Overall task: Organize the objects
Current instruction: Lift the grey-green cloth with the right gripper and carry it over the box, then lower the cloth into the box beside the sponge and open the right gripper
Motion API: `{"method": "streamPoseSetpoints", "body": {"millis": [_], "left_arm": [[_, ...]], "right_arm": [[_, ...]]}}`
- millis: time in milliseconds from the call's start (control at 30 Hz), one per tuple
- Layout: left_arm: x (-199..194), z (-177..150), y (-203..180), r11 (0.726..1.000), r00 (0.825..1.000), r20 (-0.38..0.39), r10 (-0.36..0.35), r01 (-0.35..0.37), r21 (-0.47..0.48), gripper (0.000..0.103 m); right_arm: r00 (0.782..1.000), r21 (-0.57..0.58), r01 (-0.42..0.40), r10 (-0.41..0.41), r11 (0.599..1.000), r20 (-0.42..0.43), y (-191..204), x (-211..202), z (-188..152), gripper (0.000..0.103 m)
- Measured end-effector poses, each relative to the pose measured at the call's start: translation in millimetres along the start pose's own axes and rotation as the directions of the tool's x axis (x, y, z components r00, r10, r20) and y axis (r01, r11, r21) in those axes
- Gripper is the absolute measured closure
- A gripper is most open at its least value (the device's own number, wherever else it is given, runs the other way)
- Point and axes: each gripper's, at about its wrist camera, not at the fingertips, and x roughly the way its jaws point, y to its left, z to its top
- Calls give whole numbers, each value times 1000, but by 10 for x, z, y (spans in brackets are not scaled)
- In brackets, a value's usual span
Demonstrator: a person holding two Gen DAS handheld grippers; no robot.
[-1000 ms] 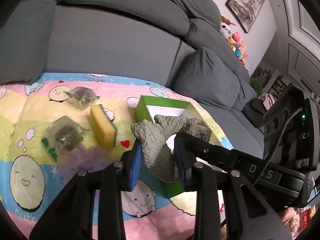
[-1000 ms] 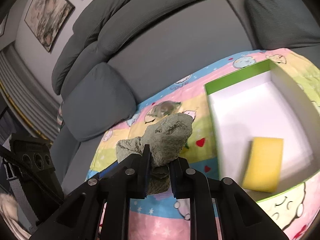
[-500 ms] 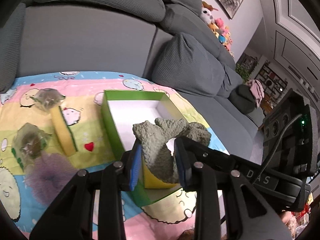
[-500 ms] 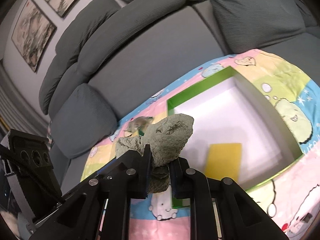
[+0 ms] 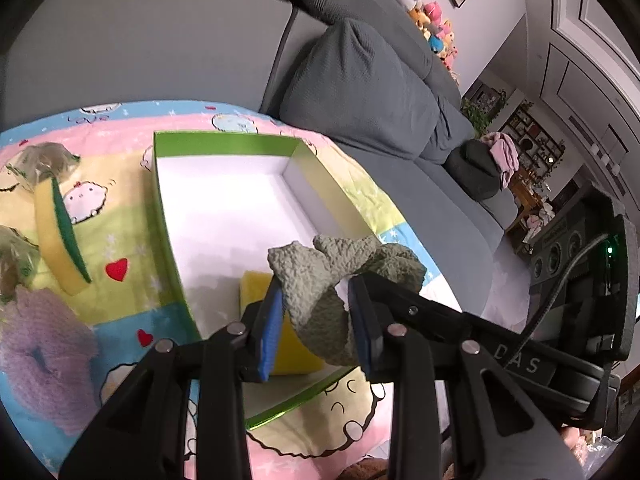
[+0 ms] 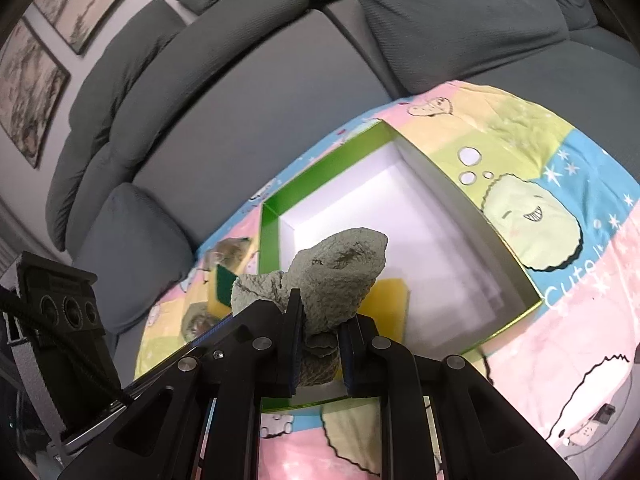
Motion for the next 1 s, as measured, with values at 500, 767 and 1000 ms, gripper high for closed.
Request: {"method": "streamPoseSetpoints", "body": {"millis": [500,767,1000], "left_arm": [[232,-61,67,1000,998,-66,8,-10,-26,74],[41,-63,138,1000,999,-36,9,-10,-29,51],[-365,-28,239,998,998,38,41,-39,-43,35]], "right_arm": [[993,11,118,-117,993,-12,-109,59,-20,84],[978,2,209,-209,978,21,-68,-18,-8,84],[967,11,247,-248,969,58,-9,-112,19,50]]}}
